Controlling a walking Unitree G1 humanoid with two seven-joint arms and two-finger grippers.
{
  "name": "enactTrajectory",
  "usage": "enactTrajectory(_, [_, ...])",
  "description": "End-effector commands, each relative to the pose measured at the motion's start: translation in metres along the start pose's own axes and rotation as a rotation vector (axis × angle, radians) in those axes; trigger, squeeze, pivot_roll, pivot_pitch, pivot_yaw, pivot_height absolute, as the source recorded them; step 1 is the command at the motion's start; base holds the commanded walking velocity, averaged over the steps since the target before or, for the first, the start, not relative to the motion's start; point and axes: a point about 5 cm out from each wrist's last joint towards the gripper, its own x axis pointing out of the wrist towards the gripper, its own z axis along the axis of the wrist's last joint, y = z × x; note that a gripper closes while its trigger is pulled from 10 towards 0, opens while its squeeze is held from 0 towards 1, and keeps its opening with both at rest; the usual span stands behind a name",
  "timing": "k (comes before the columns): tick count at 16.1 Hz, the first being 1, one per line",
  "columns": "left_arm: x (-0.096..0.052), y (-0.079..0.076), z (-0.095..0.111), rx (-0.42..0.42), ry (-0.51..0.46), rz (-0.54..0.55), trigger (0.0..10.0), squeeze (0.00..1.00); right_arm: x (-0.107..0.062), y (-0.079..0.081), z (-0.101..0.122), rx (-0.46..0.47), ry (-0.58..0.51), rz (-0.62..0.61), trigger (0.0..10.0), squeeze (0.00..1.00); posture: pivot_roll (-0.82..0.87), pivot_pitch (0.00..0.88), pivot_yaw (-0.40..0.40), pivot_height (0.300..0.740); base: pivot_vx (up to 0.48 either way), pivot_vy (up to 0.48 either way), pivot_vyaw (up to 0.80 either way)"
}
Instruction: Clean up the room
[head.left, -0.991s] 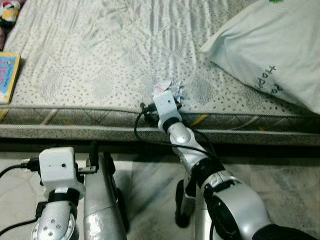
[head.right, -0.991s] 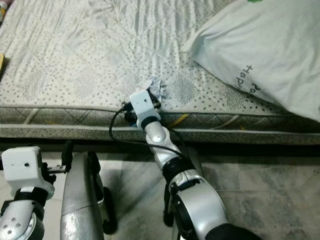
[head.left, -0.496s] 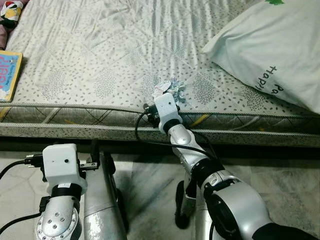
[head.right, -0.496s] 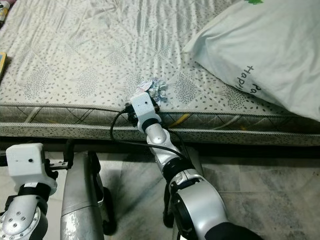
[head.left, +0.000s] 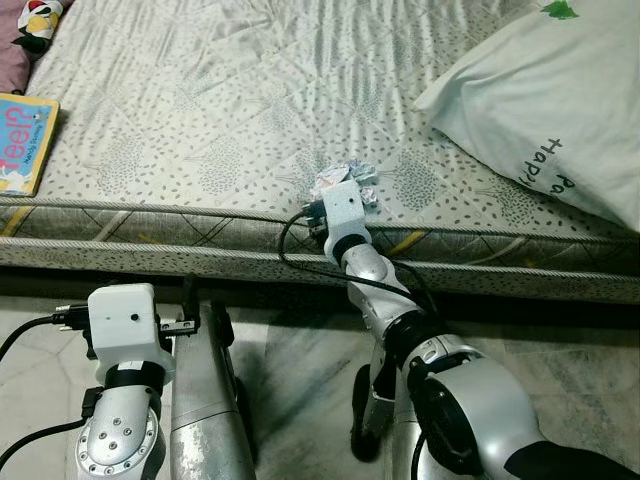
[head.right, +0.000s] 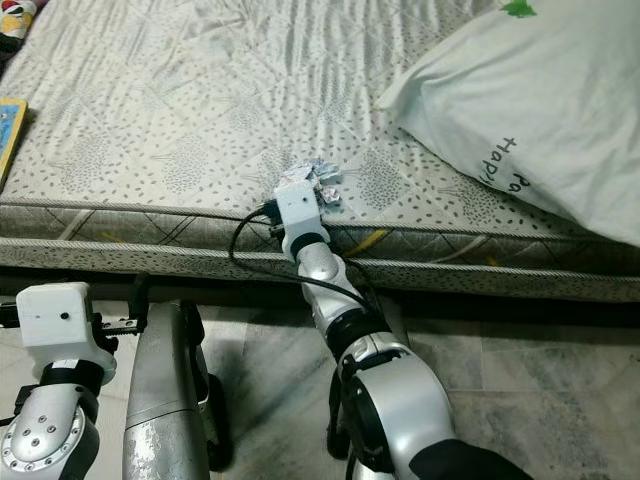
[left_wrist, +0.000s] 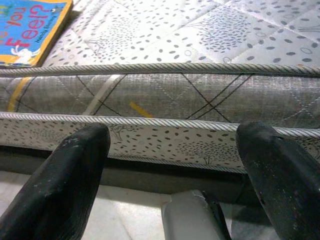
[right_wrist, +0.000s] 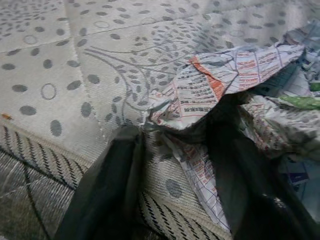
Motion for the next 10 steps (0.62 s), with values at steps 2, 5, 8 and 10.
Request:
enactTrajectory(2, [-0.002,0.003,-0.006,0.012,0.023,0.025,10.0,0.00,-0.008,-0.012,-0.031,0.078,0.163,-0.078,0.0,0.00,0.25,0.283,-0.040,0.492,0.000,0.000,0.00])
enactTrajectory(5, [0.001,0.003,-0.006,0.011,0.021,0.022,10.0,0.00,-0.009,-0.027,-0.033,0.128,0.181,-0.142,0.0,0.00,0.24,0.274,-0.038,0.492,0.000,0.000,0.00])
enactTrajectory(8, [0.008,0.001,-0.006,0.011,0.011,0.014,10.0,0.00,-0.010,-0.044,-0.033,0.195,0.185,-0.209,0.0,0.00,0.23,0.250,-0.033,0.492,0.000,0.000,0.00])
enactTrajectory(10, [0.012,-0.001,-0.006,0.011,0.000,0.011,10.0,0.00,-0.011,-0.049,-0.033,0.227,0.180,-0.226,0.0,0.00,0.22,0.233,-0.034,0.492,0.000,0.000,0.00])
